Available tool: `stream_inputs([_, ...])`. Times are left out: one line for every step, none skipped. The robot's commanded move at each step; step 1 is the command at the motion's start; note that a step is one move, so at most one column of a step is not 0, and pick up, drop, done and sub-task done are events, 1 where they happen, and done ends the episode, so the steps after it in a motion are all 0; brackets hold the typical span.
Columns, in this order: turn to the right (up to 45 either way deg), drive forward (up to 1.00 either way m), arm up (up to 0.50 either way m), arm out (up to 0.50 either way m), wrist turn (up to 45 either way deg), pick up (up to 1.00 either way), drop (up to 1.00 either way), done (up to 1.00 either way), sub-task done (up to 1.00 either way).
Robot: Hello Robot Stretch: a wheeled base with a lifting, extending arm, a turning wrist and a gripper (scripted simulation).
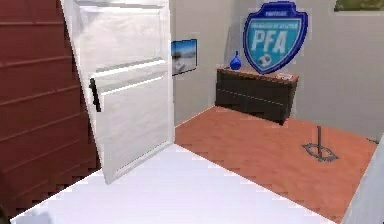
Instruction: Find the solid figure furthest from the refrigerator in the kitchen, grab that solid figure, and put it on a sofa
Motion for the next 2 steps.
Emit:
stream_inputs([0.0, 0.2, 0.0, 0.0, 0.0, 0.0, 0.0, 0.0, 0.0])
stream_inputs([30.0, 0.0, 0.0, 0.0, 0.0, 0.0, 0.0, 0.0, 0.0])
